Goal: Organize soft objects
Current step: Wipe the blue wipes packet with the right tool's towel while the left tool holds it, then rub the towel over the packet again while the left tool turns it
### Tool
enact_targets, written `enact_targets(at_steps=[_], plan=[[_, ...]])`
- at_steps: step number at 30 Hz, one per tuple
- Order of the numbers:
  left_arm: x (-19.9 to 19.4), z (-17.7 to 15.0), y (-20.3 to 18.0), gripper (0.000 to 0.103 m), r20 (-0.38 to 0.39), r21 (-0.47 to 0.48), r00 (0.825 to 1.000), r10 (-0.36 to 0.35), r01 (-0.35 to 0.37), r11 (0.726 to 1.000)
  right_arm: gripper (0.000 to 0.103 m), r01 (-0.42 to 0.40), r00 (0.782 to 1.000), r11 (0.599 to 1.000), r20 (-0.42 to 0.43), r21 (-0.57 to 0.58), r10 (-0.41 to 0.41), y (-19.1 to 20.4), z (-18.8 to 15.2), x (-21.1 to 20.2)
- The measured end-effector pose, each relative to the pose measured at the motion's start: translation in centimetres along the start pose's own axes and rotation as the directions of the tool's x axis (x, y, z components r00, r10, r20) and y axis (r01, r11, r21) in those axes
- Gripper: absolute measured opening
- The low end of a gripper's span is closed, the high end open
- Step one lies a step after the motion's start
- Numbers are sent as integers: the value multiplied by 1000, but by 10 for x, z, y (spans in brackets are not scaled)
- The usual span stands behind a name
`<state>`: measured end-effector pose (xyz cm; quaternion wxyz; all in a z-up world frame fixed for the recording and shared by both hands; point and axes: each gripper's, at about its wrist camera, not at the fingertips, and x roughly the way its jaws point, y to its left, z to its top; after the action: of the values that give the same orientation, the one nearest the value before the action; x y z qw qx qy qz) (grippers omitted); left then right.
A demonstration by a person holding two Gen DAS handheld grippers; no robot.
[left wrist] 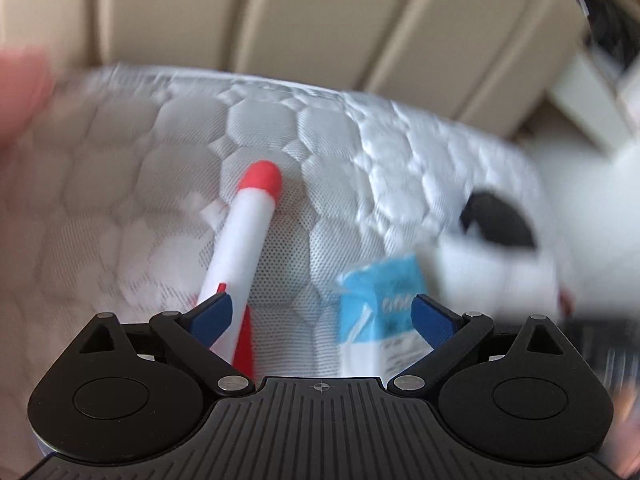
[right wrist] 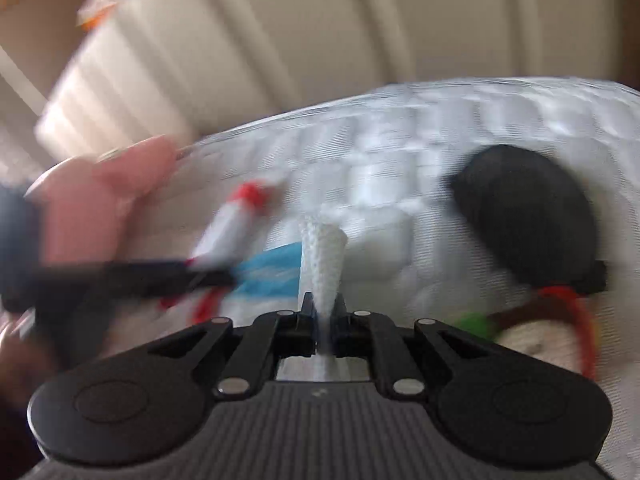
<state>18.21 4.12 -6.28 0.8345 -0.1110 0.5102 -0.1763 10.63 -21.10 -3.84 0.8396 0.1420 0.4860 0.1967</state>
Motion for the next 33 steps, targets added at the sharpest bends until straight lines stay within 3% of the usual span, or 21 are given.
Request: enact_targets(at_steps=[2, 4, 7, 12, 15, 20, 24, 25, 26, 27, 29, 30, 31, 32, 33], plan=[[0, 1, 11, 99, -15, -77, 999, -53, 51, 996, 7, -93, 995, 994, -43, -60, 90, 23, -12, 4], [6, -1, 12, 99, -43, -86, 997, -70, 66, 994, 7, -136, 987, 983, -98, -121, 124, 42, -25, 15], [17, -6, -1, 99, -92, -10, 995, -41, 40, 999, 7, -31, 988, 978, -152, -204, 0, 51, -39, 38], [36, -17, -23, 103, -149, 140, 989, 26, -5, 990, 9, 186, 958, 970, -191, -157, -215, 18, -31, 47], [52, -17, -29, 103, -175, 121, 985, -10, 31, 992, 9, 218, 954, 969, -184, -112, -236, 8, -24, 42], [55, -25, -40, 103, -150, 123, 989, -4, 22, 992, 8, 332, 937, 927, -51, -172, -345, -1, -10, 12], [54, -25, -44, 102, -97, 137, 995, 11, 2, 991, 8, 400, 916, 913, 75, -77, -395, -23, 8, -17], [55, -26, -46, 101, -83, 155, 996, 22, -9, 988, 8, 418, 906, 906, 100, -63, -412, -26, 11, -22], [55, -26, -49, 86, -66, 174, 997, 38, -26, 984, 8, 435, 897, 899, 119, -55, -426, -28, 12, -25], [53, -26, -51, 80, -53, 193, 997, 54, -43, 980, 8, 451, 888, 891, 133, -54, -441, -29, 13, -27], [45, -22, -53, 78, 2, 217, 997, 79, -78, 973, 8, 465, 880, 882, 148, -78, -451, -25, 10, -26], [38, -20, -56, 77, 56, 258, 990, 127, -137, 956, 8, 464, 881, 881, 152, -96, -448, -22, 9, -24], [31, -21, -62, 77, 137, 328, 970, 200, -235, 915, 8, 457, 885, 882, 154, -116, -438, -17, 7, -23], [28, -28, -72, 78, 237, 431, 929, 285, -364, 826, 8, 450, 889, 883, 156, -132, -430, -13, 5, -21], [27, -36, -82, 78, 347, 515, 870, 350, -489, 704, 8, 444, 893, 884, 158, -147, -422, -9, 3, -19]])
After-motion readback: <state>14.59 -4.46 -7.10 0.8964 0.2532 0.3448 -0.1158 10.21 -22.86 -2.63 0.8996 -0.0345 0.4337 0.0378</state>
